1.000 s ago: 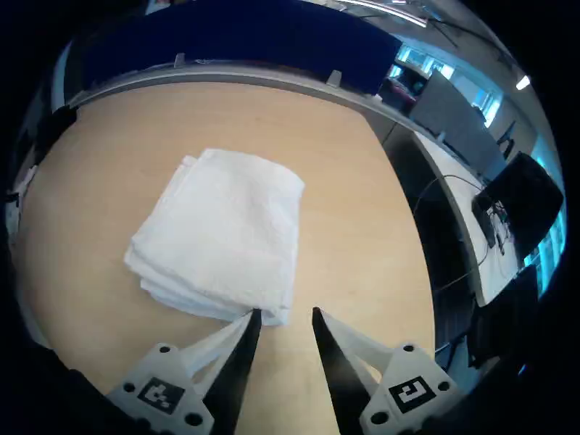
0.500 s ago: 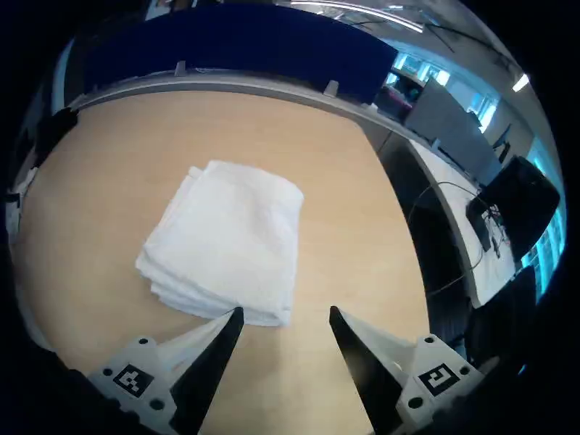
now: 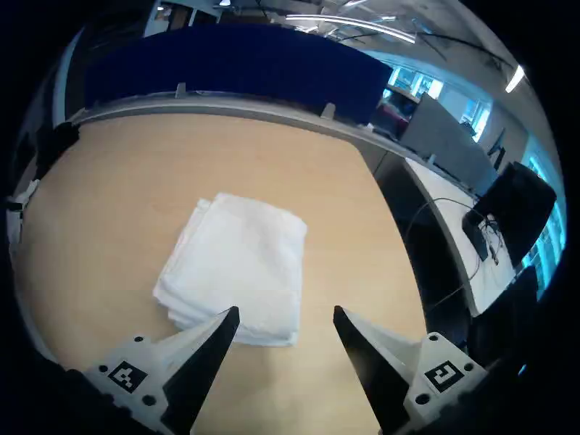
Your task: Fold towel
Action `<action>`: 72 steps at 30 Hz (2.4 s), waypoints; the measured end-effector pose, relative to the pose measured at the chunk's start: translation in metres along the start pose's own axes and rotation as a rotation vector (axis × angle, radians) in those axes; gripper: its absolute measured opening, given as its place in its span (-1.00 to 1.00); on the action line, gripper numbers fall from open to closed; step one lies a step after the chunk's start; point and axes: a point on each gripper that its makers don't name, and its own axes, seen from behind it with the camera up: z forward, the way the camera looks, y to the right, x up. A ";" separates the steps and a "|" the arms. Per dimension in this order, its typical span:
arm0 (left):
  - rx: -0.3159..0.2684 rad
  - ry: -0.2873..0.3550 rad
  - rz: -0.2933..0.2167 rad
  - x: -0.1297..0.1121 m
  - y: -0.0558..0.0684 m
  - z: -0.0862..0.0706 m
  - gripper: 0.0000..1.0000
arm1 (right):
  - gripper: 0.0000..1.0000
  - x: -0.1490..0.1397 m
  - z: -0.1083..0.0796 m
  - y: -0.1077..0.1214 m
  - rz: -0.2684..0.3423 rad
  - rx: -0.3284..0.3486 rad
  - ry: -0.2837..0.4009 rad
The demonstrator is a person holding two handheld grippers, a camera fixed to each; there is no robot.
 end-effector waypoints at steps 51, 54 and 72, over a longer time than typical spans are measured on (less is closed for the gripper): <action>0.139 0.512 -0.049 0.167 -0.055 -0.053 0.80 | 1.00 0.209 -0.070 -0.092 0.119 0.063 0.568; 0.138 0.527 -0.037 0.174 -0.055 -0.054 0.80 | 1.00 0.214 -0.071 -0.099 0.118 0.072 0.577; 0.124 0.589 -0.030 0.190 -0.049 -0.060 0.80 | 1.00 0.233 -0.079 -0.118 0.129 0.082 0.633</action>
